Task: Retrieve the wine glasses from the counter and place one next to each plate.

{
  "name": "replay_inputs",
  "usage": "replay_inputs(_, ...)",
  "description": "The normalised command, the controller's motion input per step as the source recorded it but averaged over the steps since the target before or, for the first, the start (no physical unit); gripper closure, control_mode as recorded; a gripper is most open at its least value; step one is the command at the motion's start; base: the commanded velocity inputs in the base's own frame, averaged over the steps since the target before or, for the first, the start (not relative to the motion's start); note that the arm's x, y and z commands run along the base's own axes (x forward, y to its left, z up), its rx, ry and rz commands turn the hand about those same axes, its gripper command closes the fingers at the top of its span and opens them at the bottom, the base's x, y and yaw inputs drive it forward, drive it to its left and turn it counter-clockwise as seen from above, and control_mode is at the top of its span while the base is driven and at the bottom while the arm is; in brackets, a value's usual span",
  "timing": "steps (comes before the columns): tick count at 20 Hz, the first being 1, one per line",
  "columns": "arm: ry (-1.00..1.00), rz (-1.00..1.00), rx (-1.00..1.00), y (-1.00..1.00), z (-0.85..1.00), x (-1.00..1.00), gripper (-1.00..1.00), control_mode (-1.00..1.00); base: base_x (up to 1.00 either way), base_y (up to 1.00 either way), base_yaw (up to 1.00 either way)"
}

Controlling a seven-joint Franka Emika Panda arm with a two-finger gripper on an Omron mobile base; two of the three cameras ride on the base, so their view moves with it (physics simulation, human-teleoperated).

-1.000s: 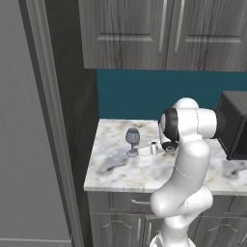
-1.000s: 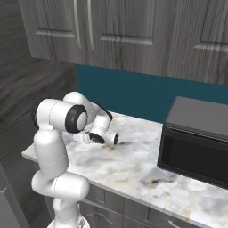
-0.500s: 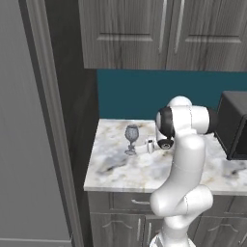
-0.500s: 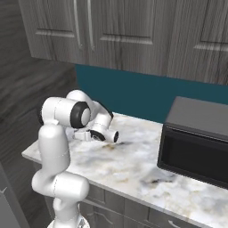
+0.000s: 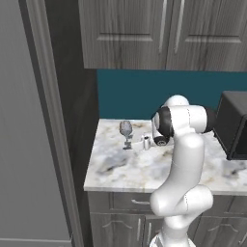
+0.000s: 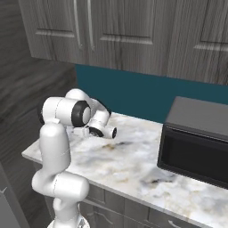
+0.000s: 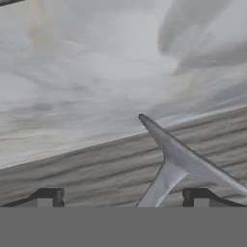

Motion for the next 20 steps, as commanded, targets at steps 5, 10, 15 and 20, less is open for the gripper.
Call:
replay_inputs(5,-0.07,0.00,0.00,0.55,-0.03,0.00,1.00,-1.00,0.00,0.00,0.00)
replay_inputs(10,-0.10,0.00,0.00,0.46,-0.08,0.00,1.00,-1.00,0.00,0.00,0.00)
replay_inputs(15,-0.16,0.00,0.04,0.11,0.02,0.00,1.00,-1.00,0.00,0.00,0.00)
replay_inputs(20,-0.23,0.00,0.13,0.01,0.45,-0.03,1.00,-1.00,0.00,0.00,0.00)
